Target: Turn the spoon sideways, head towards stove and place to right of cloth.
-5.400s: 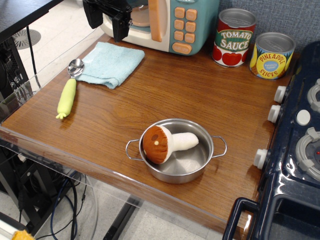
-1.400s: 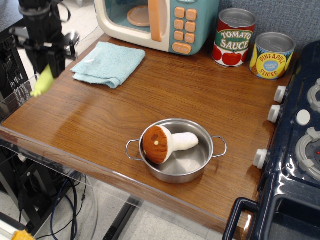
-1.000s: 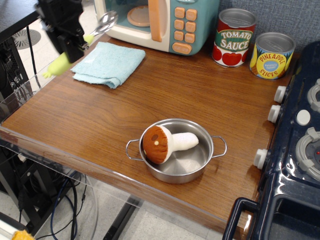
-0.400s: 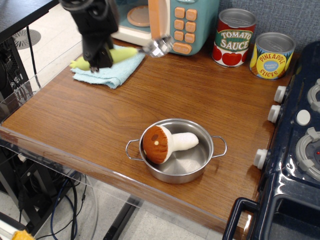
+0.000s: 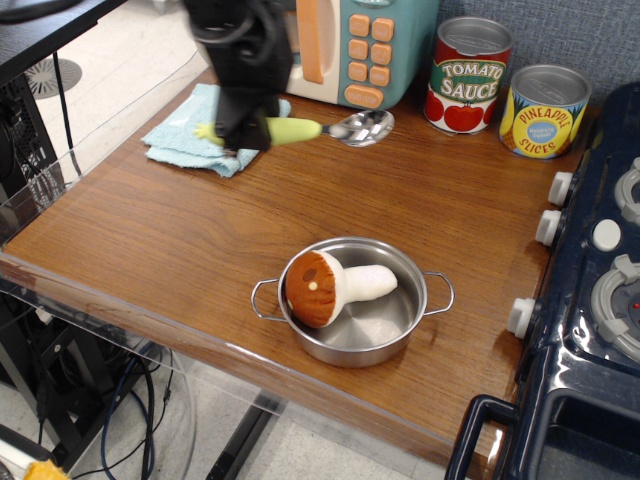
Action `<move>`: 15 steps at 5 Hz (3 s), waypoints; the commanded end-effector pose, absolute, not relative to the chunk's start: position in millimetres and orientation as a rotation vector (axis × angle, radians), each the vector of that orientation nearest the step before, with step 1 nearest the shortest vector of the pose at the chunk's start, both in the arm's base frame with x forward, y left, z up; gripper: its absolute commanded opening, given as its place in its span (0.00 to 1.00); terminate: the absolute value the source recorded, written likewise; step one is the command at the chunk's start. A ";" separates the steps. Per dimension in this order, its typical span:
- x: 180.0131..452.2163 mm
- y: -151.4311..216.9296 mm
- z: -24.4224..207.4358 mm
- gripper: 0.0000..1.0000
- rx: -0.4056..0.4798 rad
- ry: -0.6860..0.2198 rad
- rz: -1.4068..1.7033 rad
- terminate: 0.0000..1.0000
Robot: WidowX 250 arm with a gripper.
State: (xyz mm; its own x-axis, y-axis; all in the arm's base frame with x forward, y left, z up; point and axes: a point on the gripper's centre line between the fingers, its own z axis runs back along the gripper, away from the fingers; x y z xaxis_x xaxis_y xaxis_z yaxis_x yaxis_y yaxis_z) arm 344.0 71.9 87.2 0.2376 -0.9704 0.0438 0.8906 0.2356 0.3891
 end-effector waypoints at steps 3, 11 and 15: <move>412.3 20.7 61.8 0.00 0.408 -0.342 -1.482 0.00; 431.7 9.0 71.9 1.00 0.413 -0.321 -1.406 0.00; 412.9 25.6 105.5 1.00 0.419 -0.447 -1.371 0.00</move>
State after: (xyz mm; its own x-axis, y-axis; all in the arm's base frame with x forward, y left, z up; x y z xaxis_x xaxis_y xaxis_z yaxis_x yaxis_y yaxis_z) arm 427.7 20.1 85.7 0.1495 -0.9873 0.0542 0.8636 0.1571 0.4791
